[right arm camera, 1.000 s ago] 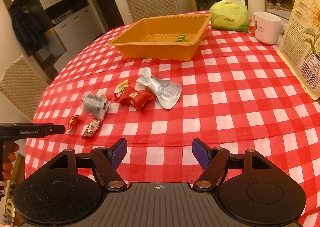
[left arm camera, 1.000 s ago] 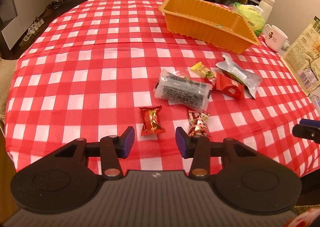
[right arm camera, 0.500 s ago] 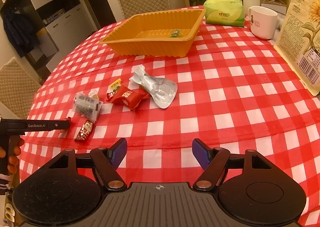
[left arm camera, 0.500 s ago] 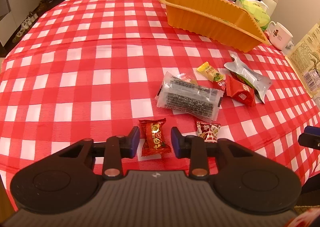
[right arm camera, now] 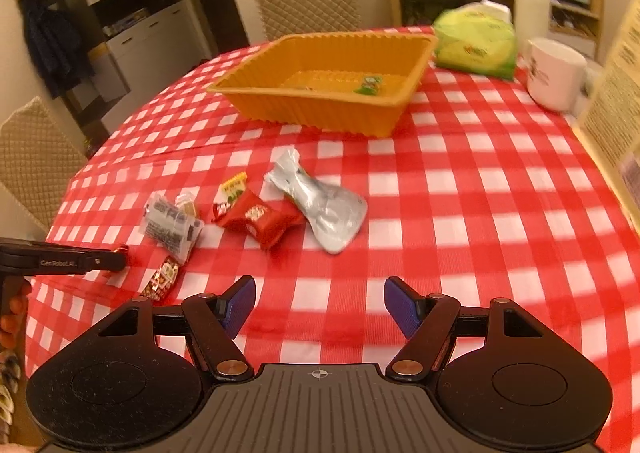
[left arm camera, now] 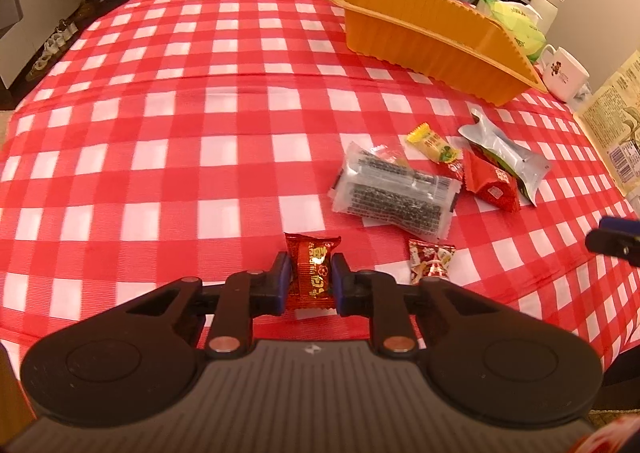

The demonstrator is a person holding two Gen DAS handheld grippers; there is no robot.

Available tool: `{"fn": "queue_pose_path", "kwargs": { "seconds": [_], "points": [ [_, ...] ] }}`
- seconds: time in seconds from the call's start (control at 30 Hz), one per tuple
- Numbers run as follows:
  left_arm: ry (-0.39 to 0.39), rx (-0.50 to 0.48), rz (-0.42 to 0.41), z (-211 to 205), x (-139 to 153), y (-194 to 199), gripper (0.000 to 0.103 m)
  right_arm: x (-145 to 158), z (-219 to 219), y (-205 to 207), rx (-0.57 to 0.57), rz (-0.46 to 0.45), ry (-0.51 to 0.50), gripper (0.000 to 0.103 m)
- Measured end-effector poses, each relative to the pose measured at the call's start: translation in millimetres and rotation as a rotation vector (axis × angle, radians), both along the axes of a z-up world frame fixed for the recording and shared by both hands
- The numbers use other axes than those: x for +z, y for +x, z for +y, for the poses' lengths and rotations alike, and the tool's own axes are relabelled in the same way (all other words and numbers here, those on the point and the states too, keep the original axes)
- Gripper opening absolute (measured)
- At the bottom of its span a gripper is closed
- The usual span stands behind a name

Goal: Organize snacks
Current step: 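Grasp the small red candy with the left gripper while the right grasps the silver-white pouch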

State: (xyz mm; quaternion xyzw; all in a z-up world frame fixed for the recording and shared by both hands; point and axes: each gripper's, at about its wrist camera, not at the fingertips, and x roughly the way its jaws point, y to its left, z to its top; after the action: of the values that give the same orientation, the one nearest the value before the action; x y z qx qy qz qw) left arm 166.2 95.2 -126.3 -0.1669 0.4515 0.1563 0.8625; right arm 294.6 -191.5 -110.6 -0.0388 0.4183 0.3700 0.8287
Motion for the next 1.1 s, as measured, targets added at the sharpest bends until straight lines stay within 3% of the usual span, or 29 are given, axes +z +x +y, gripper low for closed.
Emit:
{"fn": "queue_pose_path", "kwargs": {
  "seconds": [0.2, 0.33, 0.47, 0.77, 1.1],
  "points": [
    [0.016, 0.048, -0.009, 15, 9, -7, 0.019, 1, 20, 23, 0.103, -0.114, -0.026, 0.071],
    [0.026, 0.084, -0.016, 25, 14, -10, 0.019, -4, 38, 41, 0.187, -0.147, -0.043, 0.057],
    [0.032, 0.117, -0.024, 35, 19, -13, 0.019, -14, 59, 56, 0.265, -0.185, -0.106, 0.052],
    [0.038, 0.171, -0.022, 51, 24, -18, 0.019, -36, 92, 77, 0.433, -0.180, -0.196, 0.041],
    [0.041, 0.182, -0.017, 56, 24, -16, 0.019, -46, 109, 84, 0.476, -0.158, -0.210, 0.027]
  ]
}}
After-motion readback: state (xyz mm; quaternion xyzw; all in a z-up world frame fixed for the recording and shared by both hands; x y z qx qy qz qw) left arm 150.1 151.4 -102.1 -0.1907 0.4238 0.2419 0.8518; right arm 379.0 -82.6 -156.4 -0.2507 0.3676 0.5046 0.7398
